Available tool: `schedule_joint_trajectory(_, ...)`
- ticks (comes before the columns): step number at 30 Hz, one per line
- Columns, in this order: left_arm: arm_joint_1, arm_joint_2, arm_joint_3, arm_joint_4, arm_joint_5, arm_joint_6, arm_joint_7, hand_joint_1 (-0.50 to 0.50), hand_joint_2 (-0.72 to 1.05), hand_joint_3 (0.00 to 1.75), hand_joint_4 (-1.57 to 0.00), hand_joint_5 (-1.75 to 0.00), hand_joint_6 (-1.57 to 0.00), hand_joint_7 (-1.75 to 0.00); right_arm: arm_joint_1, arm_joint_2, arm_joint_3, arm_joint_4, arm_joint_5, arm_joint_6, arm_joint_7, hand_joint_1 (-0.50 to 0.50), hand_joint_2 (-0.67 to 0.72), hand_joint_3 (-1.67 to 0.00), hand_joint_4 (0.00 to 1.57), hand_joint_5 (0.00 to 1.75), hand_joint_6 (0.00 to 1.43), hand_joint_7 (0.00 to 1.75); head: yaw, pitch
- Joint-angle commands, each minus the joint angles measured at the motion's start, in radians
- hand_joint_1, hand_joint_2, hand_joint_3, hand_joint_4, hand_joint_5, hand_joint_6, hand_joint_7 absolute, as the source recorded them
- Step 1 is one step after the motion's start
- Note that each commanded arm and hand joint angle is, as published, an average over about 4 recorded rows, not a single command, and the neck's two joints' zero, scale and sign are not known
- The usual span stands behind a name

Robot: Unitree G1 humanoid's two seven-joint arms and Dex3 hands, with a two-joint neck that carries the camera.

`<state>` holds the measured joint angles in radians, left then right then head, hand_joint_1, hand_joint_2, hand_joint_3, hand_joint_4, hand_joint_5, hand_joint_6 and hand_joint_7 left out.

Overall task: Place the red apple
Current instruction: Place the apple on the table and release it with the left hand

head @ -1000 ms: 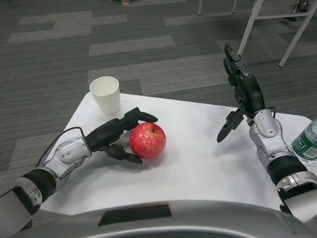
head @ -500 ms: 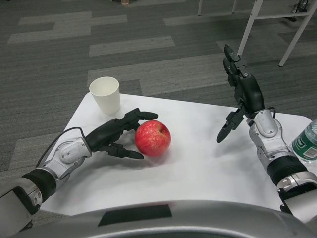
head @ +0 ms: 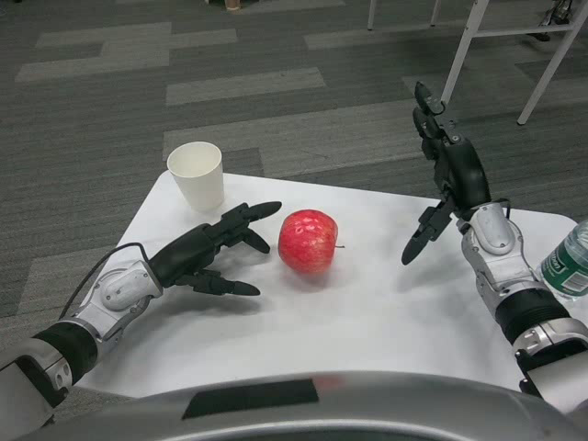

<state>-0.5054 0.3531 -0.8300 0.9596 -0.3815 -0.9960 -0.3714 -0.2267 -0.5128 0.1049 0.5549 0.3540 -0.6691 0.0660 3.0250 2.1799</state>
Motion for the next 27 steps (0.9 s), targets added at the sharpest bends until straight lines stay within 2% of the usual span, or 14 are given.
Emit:
schedule_joint_trajectory(1, 0.015, 0.017, 0.018, 0.011, 0.000, 0.019, 0.000, -0.29, 1.05, 0.00, 0.00, -1.03, 0.00, -0.16, -0.008, 0.000, 0.004, -0.007, 0.005, -0.005, -0.005, -0.42, 0.66, 0.00, 0.00, 0.00, 0.00, 0.07, 0.000, 0.000)
schedule_joint_trajectory(5, 0.016, 0.017, 0.019, 0.011, -0.007, 0.019, 0.001, -0.28, 1.05, 0.00, 0.00, -1.03, 0.00, -0.14, -0.008, 0.000, 0.003, -0.007, 0.005, -0.006, -0.004, -0.42, 0.66, 0.00, 0.00, 0.00, 0.00, 0.00, -0.001, -0.001)
schedule_joint_trajectory(10, 0.016, 0.017, 0.018, 0.013, -0.023, 0.015, 0.002, -0.31, 1.05, 0.00, 0.00, -0.92, 0.00, -0.14, -0.008, 0.000, 0.002, -0.007, 0.005, -0.005, -0.004, -0.42, 0.66, 0.00, 0.00, 0.00, 0.00, 0.07, 0.000, -0.001)
schedule_joint_trajectory(13, 0.016, 0.015, 0.018, 0.013, -0.031, 0.011, 0.002, -0.33, 1.05, 0.00, 0.00, -0.92, 0.00, -0.14, -0.008, 0.000, 0.003, -0.007, 0.005, -0.005, -0.005, -0.42, 0.66, 0.00, 0.00, 0.00, 0.00, 0.07, 0.001, 0.000)
schedule_joint_trajectory(17, 0.017, 0.015, 0.013, 0.014, -0.056, 0.006, 0.002, -0.37, 0.96, 0.00, 0.00, -0.82, 0.00, -0.14, -0.008, 0.000, 0.004, -0.007, 0.005, -0.004, -0.005, -0.42, 0.66, 0.00, 0.00, 0.00, 0.00, 0.03, 0.002, 0.001)
schedule_joint_trajectory(27, 0.033, 0.015, 0.010, 0.014, -0.115, -0.023, 0.005, -0.43, 0.91, 0.00, 0.00, -0.82, 0.00, -0.14, -0.008, 0.000, 0.006, -0.009, 0.005, -0.005, -0.005, -0.42, 0.66, 0.00, 0.00, 0.00, 0.00, 0.07, 0.009, 0.005)
